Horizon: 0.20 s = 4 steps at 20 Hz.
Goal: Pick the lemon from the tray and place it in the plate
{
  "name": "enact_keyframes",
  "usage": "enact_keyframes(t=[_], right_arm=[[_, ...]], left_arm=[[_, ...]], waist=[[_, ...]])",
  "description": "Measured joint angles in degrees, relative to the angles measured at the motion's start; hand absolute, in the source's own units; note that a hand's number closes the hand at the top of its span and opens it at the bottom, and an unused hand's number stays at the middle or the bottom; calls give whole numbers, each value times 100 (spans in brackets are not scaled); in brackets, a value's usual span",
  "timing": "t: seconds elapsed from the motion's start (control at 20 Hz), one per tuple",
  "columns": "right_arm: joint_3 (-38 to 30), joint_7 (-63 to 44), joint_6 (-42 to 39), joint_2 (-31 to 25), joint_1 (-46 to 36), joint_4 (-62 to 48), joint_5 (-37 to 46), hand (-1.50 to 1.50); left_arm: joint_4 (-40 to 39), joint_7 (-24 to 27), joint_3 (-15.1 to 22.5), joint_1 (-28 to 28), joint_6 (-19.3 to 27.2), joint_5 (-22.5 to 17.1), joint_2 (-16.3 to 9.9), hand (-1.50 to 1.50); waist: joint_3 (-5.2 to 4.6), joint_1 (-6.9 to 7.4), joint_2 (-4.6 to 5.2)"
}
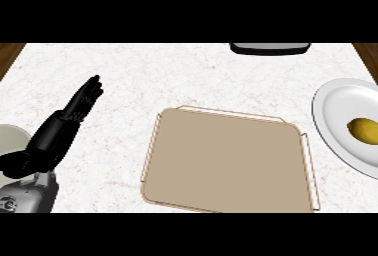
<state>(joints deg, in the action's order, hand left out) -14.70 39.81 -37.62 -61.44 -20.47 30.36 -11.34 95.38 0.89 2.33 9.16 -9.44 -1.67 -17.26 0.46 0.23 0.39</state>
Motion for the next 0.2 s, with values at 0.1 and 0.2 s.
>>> enact_keyframes(t=[0.1, 0.2], right_arm=[[22, 2, -12, -56, 92, 64, -48, -150], [49, -49, -60, -130, 134, 138, -110, -150]], left_arm=[[10, -1, 7, -18, 16, 12, 19, 0], [-13, 47, 30, -38, 16, 38, 40, 0]], waist=[[5, -1, 0], [7, 4, 5]])
